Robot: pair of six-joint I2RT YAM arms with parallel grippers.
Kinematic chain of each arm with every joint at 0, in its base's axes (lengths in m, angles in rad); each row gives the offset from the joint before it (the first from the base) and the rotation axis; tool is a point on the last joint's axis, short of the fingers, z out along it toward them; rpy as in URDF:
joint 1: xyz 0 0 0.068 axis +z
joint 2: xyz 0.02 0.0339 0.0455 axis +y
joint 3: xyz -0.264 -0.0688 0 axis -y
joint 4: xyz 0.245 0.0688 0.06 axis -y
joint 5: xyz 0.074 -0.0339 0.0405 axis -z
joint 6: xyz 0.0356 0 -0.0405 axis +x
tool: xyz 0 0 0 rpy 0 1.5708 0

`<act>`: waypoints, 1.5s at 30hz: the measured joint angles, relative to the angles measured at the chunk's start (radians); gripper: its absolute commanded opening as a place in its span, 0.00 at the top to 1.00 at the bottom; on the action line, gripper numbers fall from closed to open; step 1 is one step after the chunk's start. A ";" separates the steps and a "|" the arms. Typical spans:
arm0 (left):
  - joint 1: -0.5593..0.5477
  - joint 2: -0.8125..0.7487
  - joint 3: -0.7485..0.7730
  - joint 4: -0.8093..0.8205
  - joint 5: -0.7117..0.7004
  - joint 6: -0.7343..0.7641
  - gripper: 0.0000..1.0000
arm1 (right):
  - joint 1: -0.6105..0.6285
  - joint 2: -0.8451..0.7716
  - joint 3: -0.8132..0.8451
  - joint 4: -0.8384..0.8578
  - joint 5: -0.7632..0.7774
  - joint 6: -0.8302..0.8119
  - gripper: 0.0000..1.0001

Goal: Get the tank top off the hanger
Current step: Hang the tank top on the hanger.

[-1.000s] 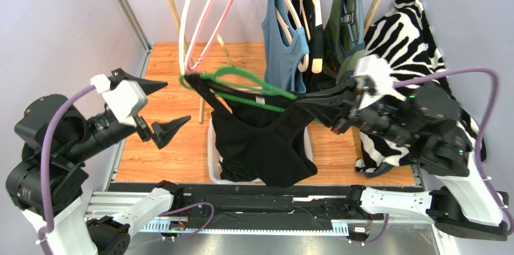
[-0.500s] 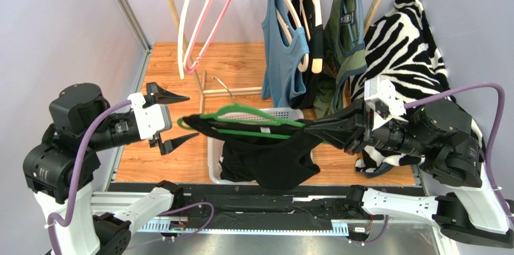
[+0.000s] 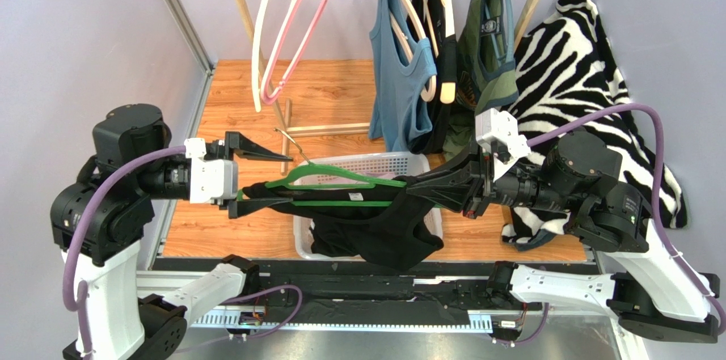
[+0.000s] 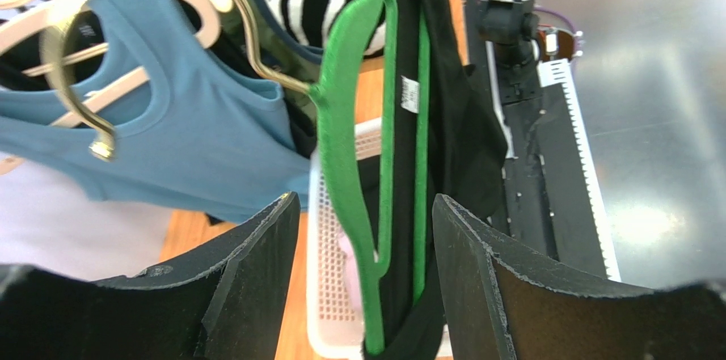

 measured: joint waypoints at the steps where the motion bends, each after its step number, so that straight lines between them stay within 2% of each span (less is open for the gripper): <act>1: 0.000 0.000 -0.011 0.000 0.010 0.003 0.33 | 0.000 0.000 0.000 0.004 0.000 0.000 1.00; 4: 0.000 0.001 -0.042 -0.001 0.024 0.003 0.35 | 0.000 -0.002 0.000 0.018 -0.004 0.000 1.00; 7: 0.000 0.004 -0.056 -0.004 0.026 -0.003 0.44 | 0.000 -0.002 0.000 0.029 -0.010 0.000 1.00; 10: 0.000 0.013 -0.056 -0.007 0.038 -0.018 0.67 | 0.000 0.000 0.000 0.047 -0.017 0.000 1.00; 11: 0.000 0.015 -0.056 -0.006 0.045 -0.025 0.84 | 0.000 -0.001 -0.004 0.056 -0.018 0.000 1.00; 13: 0.000 0.020 -0.056 -0.006 0.058 -0.036 0.99 | 0.000 -0.002 -0.021 0.078 -0.022 0.000 1.00; 15: 0.002 0.024 -0.056 -0.015 0.063 -0.052 1.00 | 0.000 -0.010 -0.043 0.098 -0.023 -0.004 0.98; 18: 0.004 0.026 -0.056 -0.021 0.067 -0.074 1.00 | 0.000 -0.015 -0.052 0.106 -0.008 -0.013 0.69; 19: 0.004 0.025 -0.055 -0.021 0.065 -0.082 1.00 | 0.001 -0.015 -0.052 0.107 0.010 -0.017 0.51; 22: 0.004 0.024 -0.055 -0.013 0.043 -0.114 1.00 | 0.002 -0.015 -0.052 0.121 0.109 -0.029 0.37; 28: 0.004 0.018 -0.054 0.051 -0.068 -0.201 1.00 | 0.002 -0.060 -0.086 0.127 0.417 -0.058 0.34; 32: 0.004 0.012 -0.054 0.095 -0.142 -0.251 1.00 | 0.002 -0.130 -0.129 0.124 0.547 -0.060 0.34; 38: 0.004 0.010 -0.049 0.137 -0.201 -0.301 1.00 | 0.002 -0.193 -0.248 0.180 0.557 0.005 0.34; 42: 0.004 0.010 -0.048 0.141 -0.195 -0.315 1.00 | 0.002 -0.129 -0.326 0.219 0.538 0.046 0.34; 45: 0.004 0.006 -0.048 0.141 -0.192 -0.319 1.00 | 0.002 -0.052 -0.348 0.265 0.511 0.070 0.41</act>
